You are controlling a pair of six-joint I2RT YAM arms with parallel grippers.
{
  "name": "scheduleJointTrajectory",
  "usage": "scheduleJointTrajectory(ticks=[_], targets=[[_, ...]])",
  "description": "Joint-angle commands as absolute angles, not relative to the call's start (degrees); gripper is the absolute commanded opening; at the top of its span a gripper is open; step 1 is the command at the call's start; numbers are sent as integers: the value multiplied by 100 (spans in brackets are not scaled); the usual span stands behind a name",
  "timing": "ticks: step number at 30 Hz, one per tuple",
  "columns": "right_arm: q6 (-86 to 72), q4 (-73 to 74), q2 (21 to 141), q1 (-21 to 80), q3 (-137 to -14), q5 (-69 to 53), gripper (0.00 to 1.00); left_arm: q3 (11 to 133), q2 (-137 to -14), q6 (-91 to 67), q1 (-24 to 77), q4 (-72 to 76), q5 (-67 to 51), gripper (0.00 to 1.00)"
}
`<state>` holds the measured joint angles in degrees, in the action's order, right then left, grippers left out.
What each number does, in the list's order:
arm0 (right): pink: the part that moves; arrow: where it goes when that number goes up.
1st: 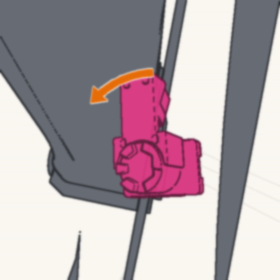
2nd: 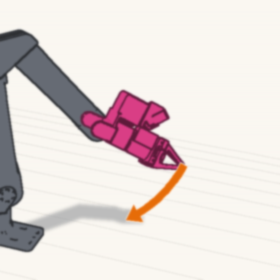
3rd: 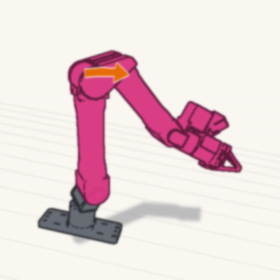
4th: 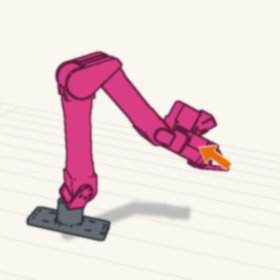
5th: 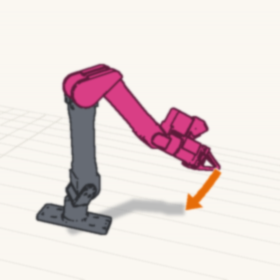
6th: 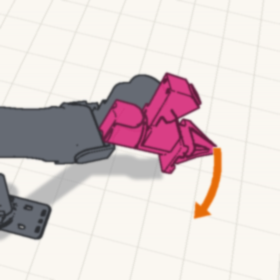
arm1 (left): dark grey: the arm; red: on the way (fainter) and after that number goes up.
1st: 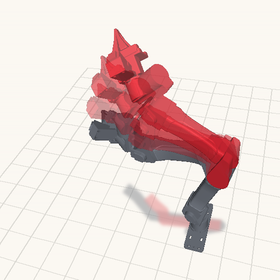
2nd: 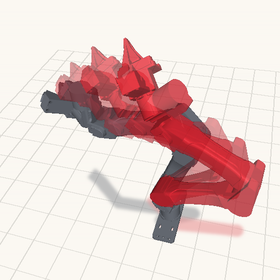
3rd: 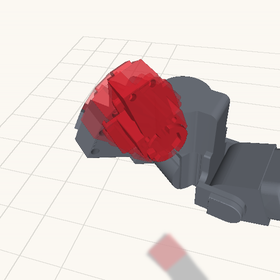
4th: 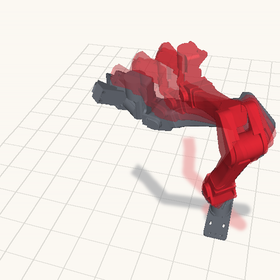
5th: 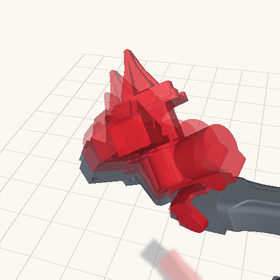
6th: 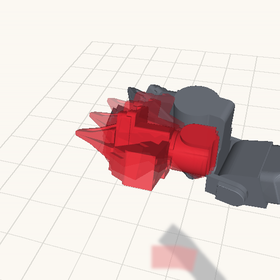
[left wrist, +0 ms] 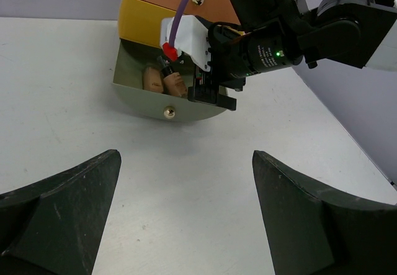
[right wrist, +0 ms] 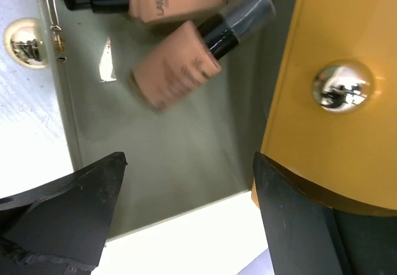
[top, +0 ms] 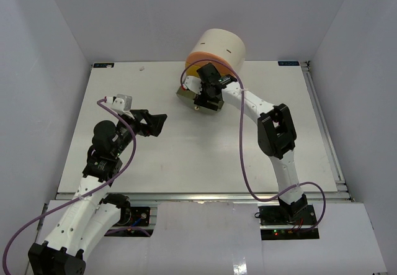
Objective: Organize the makeup
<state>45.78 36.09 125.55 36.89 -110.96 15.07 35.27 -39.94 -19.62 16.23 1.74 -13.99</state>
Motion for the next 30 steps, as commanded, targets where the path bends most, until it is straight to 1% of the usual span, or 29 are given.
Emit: scheduleJointTrajectory(ticks=[1, 5, 7, 9, 11, 12, 13, 14, 15, 16, 18, 21, 24, 26, 28, 30], targets=[[4419, 3568, 11843, 3771, -11364, 1271, 90, 3498, -3938, -1995, 1591, 255, -1433, 98], [4243, 3553, 11362, 3779, -11257, 816, 90, 3507, -3929, -1986, 1591, 255, -1424, 98], [4177, 3529, 11054, 3769, -11060, 262, 90, 3507, -3924, -1986, 1591, 255, -1414, 98], [4021, 3396, 10799, 3719, -10629, -617, 90, 3507, -3911, -1986, 1591, 246, -1406, 98], [4386, 3682, 10767, 3703, -10362, -1707, 91, 3508, -3901, -1985, 1591, 243, -1386, 98], [4774, 4024, 10805, 3716, -10277, -2349, 93, 3515, -3894, -1978, 1591, 230, -1373, 98], [5000, 4236, 10856, 3718, -10228, -2738, 98, 3516, -3886, -1978, 1598, 229, -1341, 98], [5124, 4399, 10956, 3728, -10202, -3005, 89, 3511, -3875, -1973, 1595, 229, -1321, 98], [5200, 4526, 11077, 3742, -10189, -3200, 74, 3507, -3863, -1969, 1591, 229, -1305, 98], [5194, 4586, 11226, 3762, -10195, -3267, 48, 3507, -3850, -1969, 1591, 228, -1292, 98], [5153, 4539, 11445, 3794, -10203, -3155, 24, 3507, -3850, -1961, 1591, 220, -1284, 98], [4856, 4348, 11750, 3805, -10283, -2719, 19, 3507, -3841, -1960, 1591, 220, -1274, 98], [4339, 4027, 11985, 3833, -10325, -2074, 18, 3507, -3840, -1960, 1591, 229, -1283, 98], [4120, 3712, 12144, 3882, -10260, -1607, 20, 3501, -3835, -1960, 1591, 229, -1283, 98], [3862, 3062, 12216, 3942, -10125, -1056, 23, 3507, -3841, -1960, 1591, 229, -1283, 98], [3560, 2500, 12290, 4056, -9996, -76, 26, 3499, -3850, -1960, 1591, 221, -1266, 98]])
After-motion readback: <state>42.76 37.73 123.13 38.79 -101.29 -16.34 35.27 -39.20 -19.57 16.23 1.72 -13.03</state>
